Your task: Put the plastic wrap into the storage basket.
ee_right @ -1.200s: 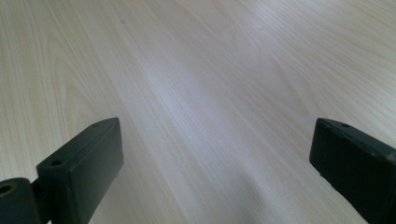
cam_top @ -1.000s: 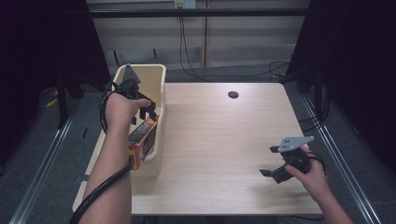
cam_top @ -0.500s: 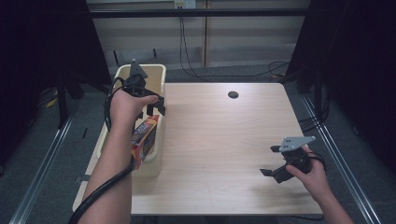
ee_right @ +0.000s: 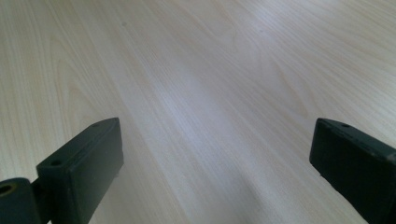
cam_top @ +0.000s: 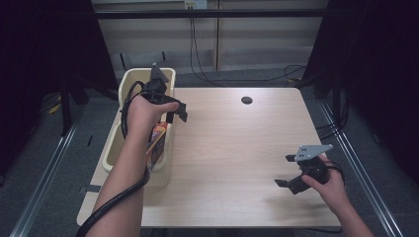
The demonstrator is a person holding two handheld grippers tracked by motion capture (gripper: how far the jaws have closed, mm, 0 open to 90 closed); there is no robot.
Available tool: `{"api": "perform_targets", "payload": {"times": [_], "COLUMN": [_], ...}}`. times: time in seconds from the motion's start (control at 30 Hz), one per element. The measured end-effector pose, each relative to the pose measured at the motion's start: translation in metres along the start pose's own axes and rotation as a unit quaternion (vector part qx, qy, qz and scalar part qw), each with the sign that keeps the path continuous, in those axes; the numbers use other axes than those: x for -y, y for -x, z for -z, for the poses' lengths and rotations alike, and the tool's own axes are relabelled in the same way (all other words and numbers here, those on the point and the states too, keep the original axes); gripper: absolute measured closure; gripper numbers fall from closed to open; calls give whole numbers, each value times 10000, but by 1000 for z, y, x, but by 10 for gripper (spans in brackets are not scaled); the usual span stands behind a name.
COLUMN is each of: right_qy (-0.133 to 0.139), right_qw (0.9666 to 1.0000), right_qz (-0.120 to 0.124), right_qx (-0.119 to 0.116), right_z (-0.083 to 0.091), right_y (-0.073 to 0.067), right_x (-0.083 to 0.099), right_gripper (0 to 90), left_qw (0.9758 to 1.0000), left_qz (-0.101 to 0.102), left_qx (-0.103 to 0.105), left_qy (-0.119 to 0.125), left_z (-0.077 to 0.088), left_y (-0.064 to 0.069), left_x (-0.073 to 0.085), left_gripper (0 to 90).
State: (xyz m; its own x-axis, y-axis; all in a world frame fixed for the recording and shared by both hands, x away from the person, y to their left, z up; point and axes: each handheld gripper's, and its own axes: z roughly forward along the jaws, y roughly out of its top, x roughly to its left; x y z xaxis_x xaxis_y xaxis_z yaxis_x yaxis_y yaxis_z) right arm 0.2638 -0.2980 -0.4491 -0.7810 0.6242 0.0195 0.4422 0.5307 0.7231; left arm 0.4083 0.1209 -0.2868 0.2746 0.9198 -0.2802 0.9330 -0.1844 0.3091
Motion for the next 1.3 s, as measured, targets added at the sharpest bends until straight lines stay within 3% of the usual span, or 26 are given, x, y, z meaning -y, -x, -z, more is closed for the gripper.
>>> {"api": "perform_targets", "payload": {"times": [0.33, 0.83, 1.3], "right_qy": [-1, 2, -3], "right_qw": [10000, 10000, 10000], "right_qz": [5, 5, -4], "right_qx": [-29, -2, 1], "right_z": [0, -1, -1], "right_y": [0, 0, 0], "right_x": [0, 0, 0], "right_gripper": [27, 26, 26], "left_qw": [9994, 9975, 9965], "left_qz": [-300, -566, -601], "left_qx": [181, 416, 566], "left_qy": [-71, -57, -117], "left_z": [-14, -43, -69], "left_y": [21, 46, 55], "left_x": [0, 2, 10], "left_gripper": [118, 117, 111]}}
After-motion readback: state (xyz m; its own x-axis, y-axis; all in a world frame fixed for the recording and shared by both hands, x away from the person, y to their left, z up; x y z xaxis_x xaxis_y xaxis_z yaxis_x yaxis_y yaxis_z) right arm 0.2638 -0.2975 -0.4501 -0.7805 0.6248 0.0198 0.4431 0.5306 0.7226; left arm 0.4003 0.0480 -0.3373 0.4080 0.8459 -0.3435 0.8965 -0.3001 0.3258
